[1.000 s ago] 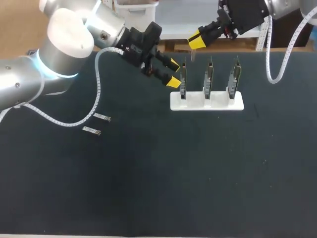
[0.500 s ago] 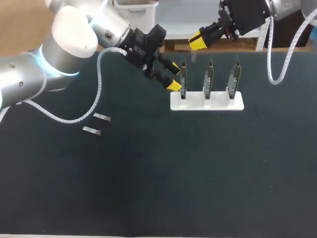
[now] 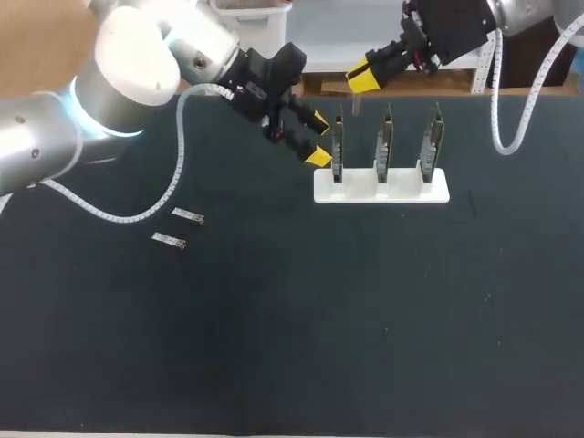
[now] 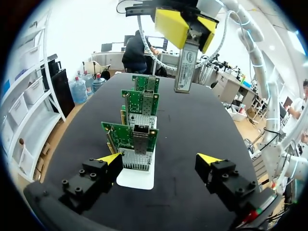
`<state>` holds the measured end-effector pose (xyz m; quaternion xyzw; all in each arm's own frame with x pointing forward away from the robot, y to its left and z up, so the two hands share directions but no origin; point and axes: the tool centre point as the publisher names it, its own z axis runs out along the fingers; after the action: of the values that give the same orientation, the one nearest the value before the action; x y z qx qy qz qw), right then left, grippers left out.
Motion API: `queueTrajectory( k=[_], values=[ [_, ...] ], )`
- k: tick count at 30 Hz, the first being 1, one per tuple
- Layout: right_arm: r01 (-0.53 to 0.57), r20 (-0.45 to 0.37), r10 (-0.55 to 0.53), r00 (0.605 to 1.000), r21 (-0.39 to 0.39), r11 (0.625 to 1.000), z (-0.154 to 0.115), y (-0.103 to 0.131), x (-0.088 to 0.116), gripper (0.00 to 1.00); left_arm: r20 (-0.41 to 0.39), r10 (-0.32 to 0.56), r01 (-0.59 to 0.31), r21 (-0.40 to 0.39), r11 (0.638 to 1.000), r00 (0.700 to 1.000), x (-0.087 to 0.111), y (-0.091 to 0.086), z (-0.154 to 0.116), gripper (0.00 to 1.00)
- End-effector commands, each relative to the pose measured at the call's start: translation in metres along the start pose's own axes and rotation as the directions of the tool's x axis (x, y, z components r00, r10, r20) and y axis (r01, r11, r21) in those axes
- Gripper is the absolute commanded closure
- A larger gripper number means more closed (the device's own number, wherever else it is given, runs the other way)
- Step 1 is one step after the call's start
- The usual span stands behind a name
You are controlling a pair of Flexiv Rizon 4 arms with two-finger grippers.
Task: Pick up the optical module with the left hand, and insert it into the network port with the right hand.
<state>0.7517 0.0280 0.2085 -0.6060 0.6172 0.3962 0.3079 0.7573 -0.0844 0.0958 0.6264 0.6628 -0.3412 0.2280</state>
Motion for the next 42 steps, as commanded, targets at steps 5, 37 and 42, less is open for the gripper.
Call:
queueTrajectory(
  k=[5, 37, 42],
  values=[
    [-0.006, -0.005, 0.006, 1.0, 0.005, 1.0, -0.001, 0.001, 0.002, 1.0, -0.009, 0.0, 0.0, 0.007, 1.0, 1.0, 0.002, 0.0, 0.005, 0.0],
    [0.008, 0.003, -0.007, 1.0, -0.017, 1.0, 0.003, -0.008, -0.001, 1.0, -0.021, 0.009, -0.008, 0.016, 1.0, 1.0, -0.002, -0.002, 0.01, 0.0],
    [0.006, 0.007, -0.005, 1.0, -0.026, 1.0, 0.006, -0.011, -0.001, 1.0, -0.021, 0.009, -0.008, 0.016, 1.0, 1.0, -0.002, -0.002, 0.01, 0.0]
  ],
)
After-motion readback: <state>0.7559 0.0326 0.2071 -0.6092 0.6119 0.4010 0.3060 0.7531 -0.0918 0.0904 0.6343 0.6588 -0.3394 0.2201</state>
